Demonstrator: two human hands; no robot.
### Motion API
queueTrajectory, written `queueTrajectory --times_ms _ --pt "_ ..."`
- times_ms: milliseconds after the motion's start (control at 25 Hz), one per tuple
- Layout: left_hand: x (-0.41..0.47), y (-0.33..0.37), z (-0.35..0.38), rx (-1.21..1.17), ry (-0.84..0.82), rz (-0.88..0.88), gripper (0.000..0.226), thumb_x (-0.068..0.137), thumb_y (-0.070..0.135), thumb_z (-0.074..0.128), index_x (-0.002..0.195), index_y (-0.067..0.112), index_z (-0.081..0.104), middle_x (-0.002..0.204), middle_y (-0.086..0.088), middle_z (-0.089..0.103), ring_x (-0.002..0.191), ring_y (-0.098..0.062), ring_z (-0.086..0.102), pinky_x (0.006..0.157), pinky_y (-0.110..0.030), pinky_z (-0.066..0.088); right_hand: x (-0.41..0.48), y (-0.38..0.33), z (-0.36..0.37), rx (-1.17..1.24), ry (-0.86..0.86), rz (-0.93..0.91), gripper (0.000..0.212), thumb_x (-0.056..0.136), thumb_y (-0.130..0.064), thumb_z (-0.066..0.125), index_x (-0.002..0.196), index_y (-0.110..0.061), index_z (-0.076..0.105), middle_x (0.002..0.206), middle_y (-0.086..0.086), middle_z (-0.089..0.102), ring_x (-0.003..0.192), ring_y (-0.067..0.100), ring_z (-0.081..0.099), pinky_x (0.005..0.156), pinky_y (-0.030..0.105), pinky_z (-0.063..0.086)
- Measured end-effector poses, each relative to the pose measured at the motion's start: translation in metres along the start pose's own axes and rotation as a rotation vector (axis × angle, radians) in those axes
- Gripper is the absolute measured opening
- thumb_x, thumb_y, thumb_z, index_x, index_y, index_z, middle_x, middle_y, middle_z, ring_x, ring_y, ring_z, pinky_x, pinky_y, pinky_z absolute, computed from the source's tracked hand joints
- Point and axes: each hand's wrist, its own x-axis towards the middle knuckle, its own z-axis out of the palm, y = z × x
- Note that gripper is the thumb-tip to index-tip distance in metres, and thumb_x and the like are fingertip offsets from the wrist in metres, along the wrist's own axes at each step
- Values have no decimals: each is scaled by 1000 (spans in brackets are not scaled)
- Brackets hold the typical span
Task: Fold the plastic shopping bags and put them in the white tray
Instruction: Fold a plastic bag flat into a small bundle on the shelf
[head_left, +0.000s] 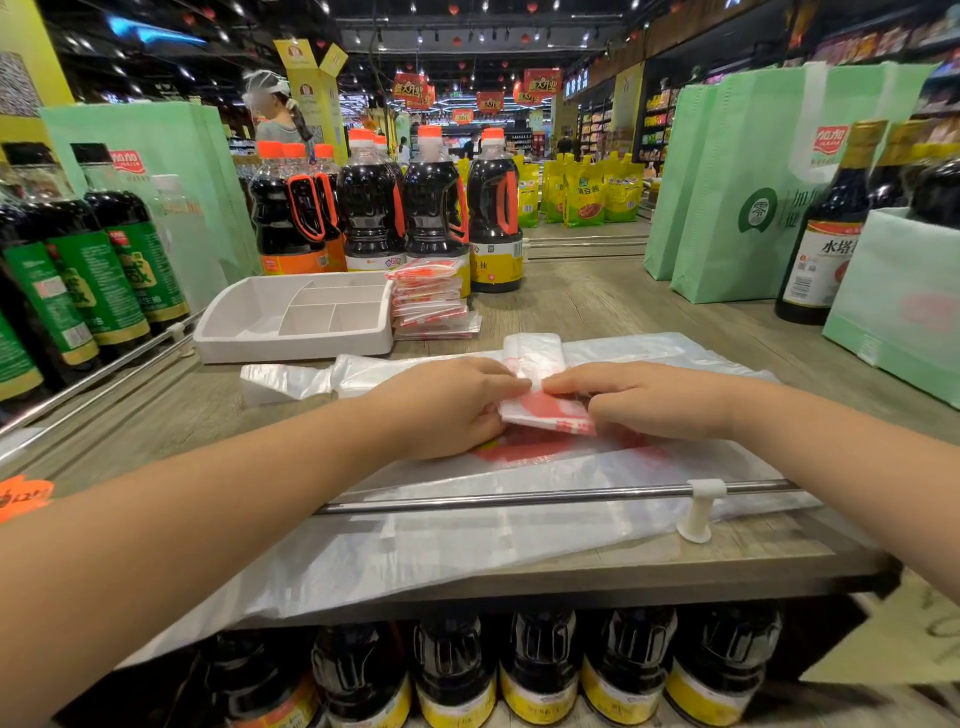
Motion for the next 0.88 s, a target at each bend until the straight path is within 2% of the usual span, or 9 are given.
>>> queueTrajectory --times_ms 120,200,240,360,480,520,680,800,880 --pt "0 -1 -1 -8 -62 -10 48 101 24 48 149 25 45 149 1 50 132 -21 49 106 -31 39 0 3 4 -186 36 -2 54 100 -20 42 150 -41 35 154 -17 36 138 10 39 117 34 30" --pt "0 2 -1 3 -99 -12 49 104 23 44 152 24 38 152 0 45 134 -22 45 108 -31 36 3 5 8 -371 83 12 47 105 -33 34 153 -35 32 160 -14 27 143 13 32 118 38 28" --pt "0 4 0 0 -110 -14 49 104 22 43 153 24 36 152 -2 44 134 -22 44 108 -32 36 4 5 10 -411 89 20 46 106 -38 31 151 -32 35 159 -11 29 142 15 34 117 40 29" --pt "3 4 4 -20 -147 -44 50 105 20 40 154 22 31 148 -6 46 132 -24 44 108 -36 36 5 2 12 -375 60 -7 42 106 -41 29 144 -27 42 151 -7 40 138 17 38 115 37 29" --pt "5 1 9 -62 -150 -57 50 105 21 40 153 23 31 141 -10 51 129 -25 46 108 -40 38 1 -3 9 -333 18 -12 47 106 -47 28 151 -36 34 157 -13 31 145 12 28 117 30 19" --pt "5 1 9 -77 -140 -60 49 104 21 42 152 24 34 138 -9 52 128 -24 47 108 -39 38 1 -3 9 -322 27 -13 48 105 -49 30 151 -38 35 157 -14 32 144 12 29 118 30 20" --pt "2 3 7 -198 -62 7 40 102 18 47 141 25 53 128 -2 61 120 -16 49 104 -31 37 2 1 6 -315 253 -91 34 97 -45 52 129 -38 61 132 -12 55 121 12 53 103 38 44" --pt "-1 0 9 -321 -2 -20 36 99 22 58 135 26 61 127 1 56 115 -8 49 98 -8 33 3 4 7 -239 272 -110 26 95 -39 61 119 -38 69 120 -11 60 109 12 57 97 35 46" --pt "-2 -3 9 -381 -17 -83 32 97 27 62 129 30 65 123 5 54 109 -4 51 92 -3 33 4 5 7 -213 268 -116 22 95 -37 62 114 -33 73 114 -9 61 105 12 58 93 29 44"
